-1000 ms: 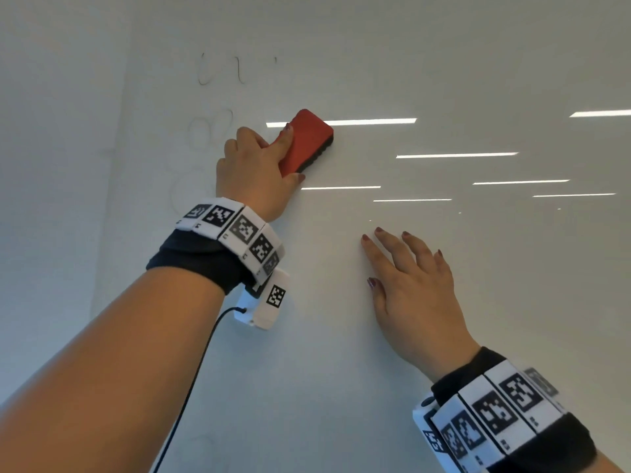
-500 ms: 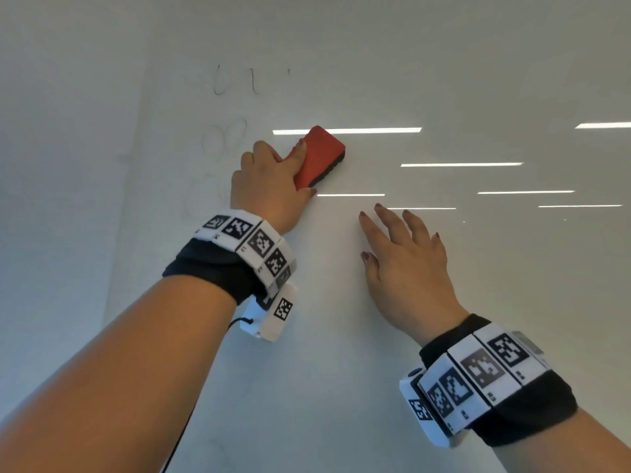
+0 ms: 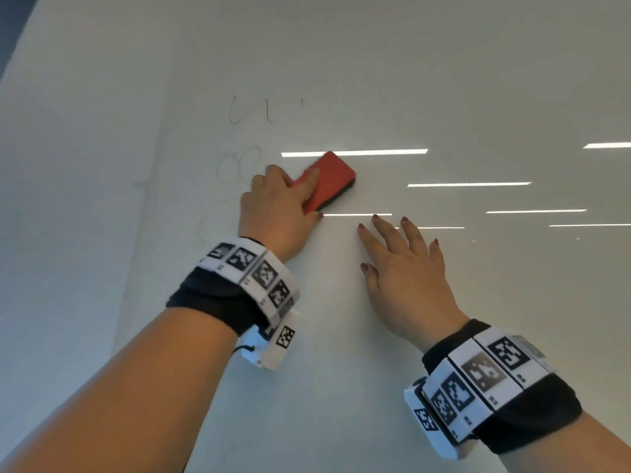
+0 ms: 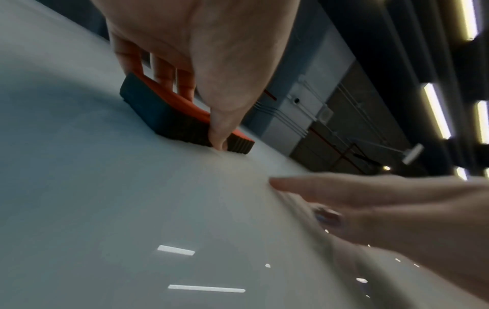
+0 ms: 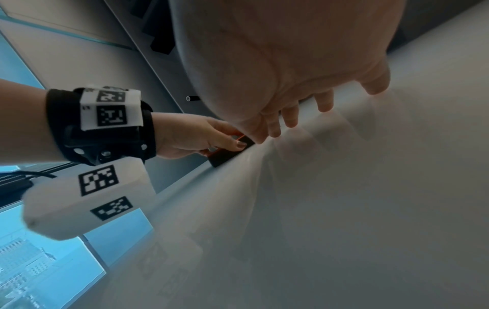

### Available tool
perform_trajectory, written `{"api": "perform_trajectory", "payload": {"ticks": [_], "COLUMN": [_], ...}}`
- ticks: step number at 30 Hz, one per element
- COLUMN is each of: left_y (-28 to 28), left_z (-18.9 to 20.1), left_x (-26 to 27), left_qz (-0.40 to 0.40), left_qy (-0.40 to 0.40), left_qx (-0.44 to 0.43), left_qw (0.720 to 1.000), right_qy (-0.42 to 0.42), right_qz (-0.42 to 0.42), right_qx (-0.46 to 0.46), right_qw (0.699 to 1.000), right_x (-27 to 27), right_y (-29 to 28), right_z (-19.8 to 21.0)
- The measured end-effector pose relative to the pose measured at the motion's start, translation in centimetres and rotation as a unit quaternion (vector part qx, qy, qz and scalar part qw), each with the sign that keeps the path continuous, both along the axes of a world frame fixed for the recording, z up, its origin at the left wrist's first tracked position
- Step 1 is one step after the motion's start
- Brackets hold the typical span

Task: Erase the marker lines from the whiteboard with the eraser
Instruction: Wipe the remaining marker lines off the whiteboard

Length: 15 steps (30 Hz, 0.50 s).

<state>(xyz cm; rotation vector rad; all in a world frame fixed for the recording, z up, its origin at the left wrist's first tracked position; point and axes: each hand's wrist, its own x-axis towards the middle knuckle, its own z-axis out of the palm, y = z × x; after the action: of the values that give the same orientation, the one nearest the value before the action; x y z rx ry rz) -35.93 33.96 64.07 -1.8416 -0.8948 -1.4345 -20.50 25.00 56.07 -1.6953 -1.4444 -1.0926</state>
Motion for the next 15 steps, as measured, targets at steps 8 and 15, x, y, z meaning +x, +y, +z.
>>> {"api": "perform_trajectory", "payload": {"ticks": [8,15], "left_y": [0.3,1.2], "left_z": [2.3,5.9], "left_x": [-0.2,-3.2], "left_qz": [0.006,0.019], "left_qy": [0.014,-0.056], "left_qx": [0.027,-0.024], "left_qw": [1.000,0.998], "right_qy": [-0.003,0.000], "right_qz": [-0.013,-0.016], "right_qx": [0.002,-0.002], "right_qw": [1.000,1.000], "right_x": [-0.1,-0.4], "right_y": [0.1,0.2], "right_z": [-0.1,0.0]}}
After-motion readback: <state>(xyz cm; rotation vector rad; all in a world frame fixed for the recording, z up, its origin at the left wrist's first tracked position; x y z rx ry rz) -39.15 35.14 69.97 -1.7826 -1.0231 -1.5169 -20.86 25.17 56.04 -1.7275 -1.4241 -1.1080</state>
